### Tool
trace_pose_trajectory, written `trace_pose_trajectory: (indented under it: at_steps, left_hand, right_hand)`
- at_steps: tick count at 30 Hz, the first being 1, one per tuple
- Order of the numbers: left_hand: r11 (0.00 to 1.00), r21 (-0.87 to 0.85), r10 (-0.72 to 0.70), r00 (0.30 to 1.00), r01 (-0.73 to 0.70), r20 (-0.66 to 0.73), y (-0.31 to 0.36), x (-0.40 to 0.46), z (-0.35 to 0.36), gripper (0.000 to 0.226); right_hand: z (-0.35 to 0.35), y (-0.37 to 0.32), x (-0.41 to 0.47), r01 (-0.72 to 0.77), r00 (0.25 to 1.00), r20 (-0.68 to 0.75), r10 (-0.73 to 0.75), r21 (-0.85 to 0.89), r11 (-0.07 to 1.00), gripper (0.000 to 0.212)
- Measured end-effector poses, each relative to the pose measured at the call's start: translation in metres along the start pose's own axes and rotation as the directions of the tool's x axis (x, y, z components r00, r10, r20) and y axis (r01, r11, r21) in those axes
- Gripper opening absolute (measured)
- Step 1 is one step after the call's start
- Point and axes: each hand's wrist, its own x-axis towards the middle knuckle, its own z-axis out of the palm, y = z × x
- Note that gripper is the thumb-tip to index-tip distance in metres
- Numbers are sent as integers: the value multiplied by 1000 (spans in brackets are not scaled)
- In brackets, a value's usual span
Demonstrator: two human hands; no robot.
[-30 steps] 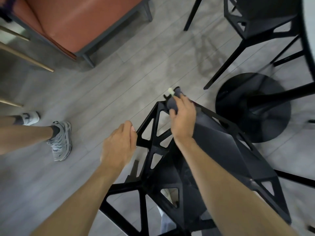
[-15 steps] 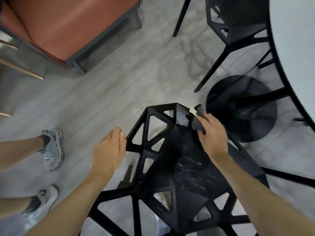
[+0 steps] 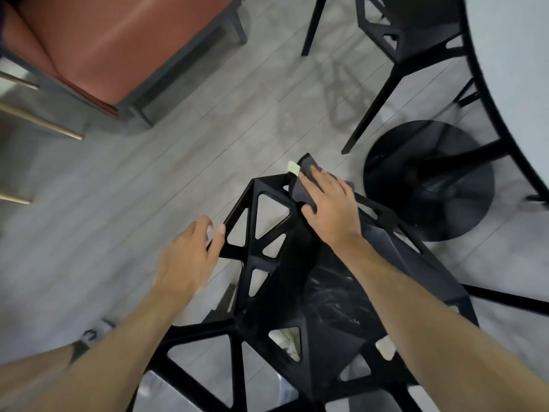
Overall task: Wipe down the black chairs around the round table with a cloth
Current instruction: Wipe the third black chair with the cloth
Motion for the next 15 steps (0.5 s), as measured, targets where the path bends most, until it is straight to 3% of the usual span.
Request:
trace_pose_trajectory:
  at_steps: [9,11,15]
  left_hand:
    - [1000,8,24,998,-24,-50,1,0,2,55]
    - [995,80,63,993,-55,-99,-1,0,4,61]
    - [913,389,184,975,-123,-123,0,3,6,64]
  right_hand:
    - [-32,83,-130,-235,970,71,234,19,972,73]
    - [-33,89,-146,-285,956,75,283,18,958,76]
    - [-33,88,-143,-302,948,107,301,1,953,72]
